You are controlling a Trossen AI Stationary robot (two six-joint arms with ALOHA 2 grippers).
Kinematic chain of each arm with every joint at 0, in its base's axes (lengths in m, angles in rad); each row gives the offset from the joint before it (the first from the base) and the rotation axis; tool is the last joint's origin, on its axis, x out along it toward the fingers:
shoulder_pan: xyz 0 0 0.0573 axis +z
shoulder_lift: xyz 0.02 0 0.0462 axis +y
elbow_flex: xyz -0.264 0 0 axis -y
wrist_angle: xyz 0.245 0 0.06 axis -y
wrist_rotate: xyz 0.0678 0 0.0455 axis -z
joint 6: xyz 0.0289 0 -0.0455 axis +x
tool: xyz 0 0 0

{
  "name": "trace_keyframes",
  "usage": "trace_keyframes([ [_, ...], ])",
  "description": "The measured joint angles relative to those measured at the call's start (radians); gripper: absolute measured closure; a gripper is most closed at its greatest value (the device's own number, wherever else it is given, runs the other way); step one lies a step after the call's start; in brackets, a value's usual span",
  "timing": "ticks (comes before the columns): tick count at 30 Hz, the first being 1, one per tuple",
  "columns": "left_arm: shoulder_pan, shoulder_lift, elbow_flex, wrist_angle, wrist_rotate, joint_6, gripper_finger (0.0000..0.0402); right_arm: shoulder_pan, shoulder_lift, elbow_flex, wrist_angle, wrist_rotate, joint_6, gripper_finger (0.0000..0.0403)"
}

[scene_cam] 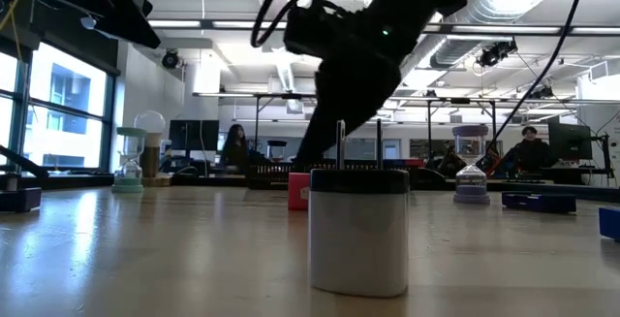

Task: Pick & Place Office items
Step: Put the top pink adapter charger into the top right black bin

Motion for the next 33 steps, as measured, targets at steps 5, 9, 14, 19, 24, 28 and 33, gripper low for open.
trace_keyframes([
  [5, 0.000, 0.000, 0.000, 0.000, 0.000, 0.001, 0.0099, -0.011, 0.012, 0.000, -0.002, -0.019, -0.004, 0.0182],
  [9, 0.000, 0.000, 0.000, 0.000, 0.000, 0.002, 0.0099, -0.016, 0.038, -0.003, -0.011, -0.036, -0.004, 0.0182],
  [14, 0.000, 0.000, -0.003, 0.000, 0.000, 0.001, 0.0099, -0.023, 0.077, -0.001, -0.008, -0.053, -0.004, 0.0182],
  [19, -0.002, 0.000, -0.017, 0.001, 0.000, 0.000, 0.0099, -0.029, 0.098, 0.002, -0.004, -0.076, 0.001, 0.0182],
  [24, -0.002, 0.000, -0.040, 0.012, 0.000, 0.000, 0.0099, -0.029, 0.099, 0.002, -0.004, -0.076, 0.001, 0.0182],
  [28, -0.002, 0.000, -0.050, 0.016, 0.000, -0.001, 0.0099, -0.029, 0.100, 0.001, -0.005, -0.078, 0.001, 0.0195],
  [33, -0.002, 0.000, -0.050, 0.019, 0.000, -0.001, 0.0099, -0.028, 0.100, 0.001, -0.006, -0.082, 0.001, 0.0250],
])
